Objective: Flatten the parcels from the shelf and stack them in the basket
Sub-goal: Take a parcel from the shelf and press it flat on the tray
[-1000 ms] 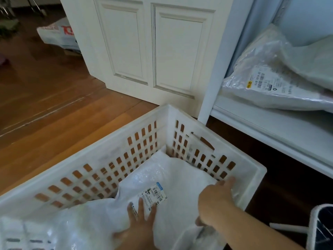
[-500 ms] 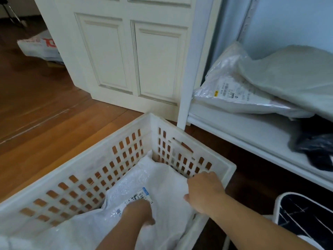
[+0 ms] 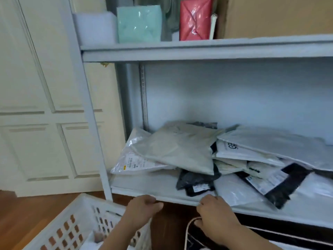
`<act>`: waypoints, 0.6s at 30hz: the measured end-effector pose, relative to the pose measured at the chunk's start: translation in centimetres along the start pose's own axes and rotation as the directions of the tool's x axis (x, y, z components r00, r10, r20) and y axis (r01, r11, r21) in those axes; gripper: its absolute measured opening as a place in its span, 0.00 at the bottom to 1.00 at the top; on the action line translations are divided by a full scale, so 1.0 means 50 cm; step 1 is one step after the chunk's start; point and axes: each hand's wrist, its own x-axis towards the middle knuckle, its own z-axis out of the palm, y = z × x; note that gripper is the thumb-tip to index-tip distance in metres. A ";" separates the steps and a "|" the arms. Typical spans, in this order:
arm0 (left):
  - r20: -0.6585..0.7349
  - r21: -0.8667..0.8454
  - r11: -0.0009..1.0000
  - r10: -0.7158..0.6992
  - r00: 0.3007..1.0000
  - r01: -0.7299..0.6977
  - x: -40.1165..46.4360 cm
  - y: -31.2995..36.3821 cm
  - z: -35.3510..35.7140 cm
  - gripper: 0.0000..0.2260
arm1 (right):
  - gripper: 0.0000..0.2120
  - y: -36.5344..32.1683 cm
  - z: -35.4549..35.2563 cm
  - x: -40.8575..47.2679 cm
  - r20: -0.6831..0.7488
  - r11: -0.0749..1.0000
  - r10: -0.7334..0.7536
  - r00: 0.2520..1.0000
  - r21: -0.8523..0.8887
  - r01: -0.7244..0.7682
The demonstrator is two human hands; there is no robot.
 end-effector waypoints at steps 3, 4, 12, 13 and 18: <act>0.096 -0.578 0.798 -0.140 0.985 0.170 -0.001 0.104 0.050 0.15 | 0.19 0.084 -0.028 -0.049 -0.113 0.996 0.089 0.990 0.035 -0.086; 0.113 -0.656 0.728 -0.165 0.980 0.198 0.003 0.136 0.065 0.14 | 0.18 0.106 -0.035 -0.058 -0.149 0.992 0.128 0.981 0.038 -0.123; 0.005 -0.816 0.553 -0.281 0.960 0.166 0.103 0.275 0.162 0.19 | 0.19 0.189 -0.029 -0.034 -0.257 0.957 0.245 0.935 0.216 -0.192; -0.032 -0.819 0.555 -0.295 0.955 0.145 0.122 0.275 0.168 0.21 | 0.19 0.192 -0.026 -0.022 -0.270 0.956 0.244 0.931 0.229 -0.184; -0.079 -0.870 0.482 -0.352 0.933 0.108 0.195 0.267 0.186 0.13 | 0.18 0.196 0.009 0.028 -0.266 0.953 0.213 0.940 0.267 -0.140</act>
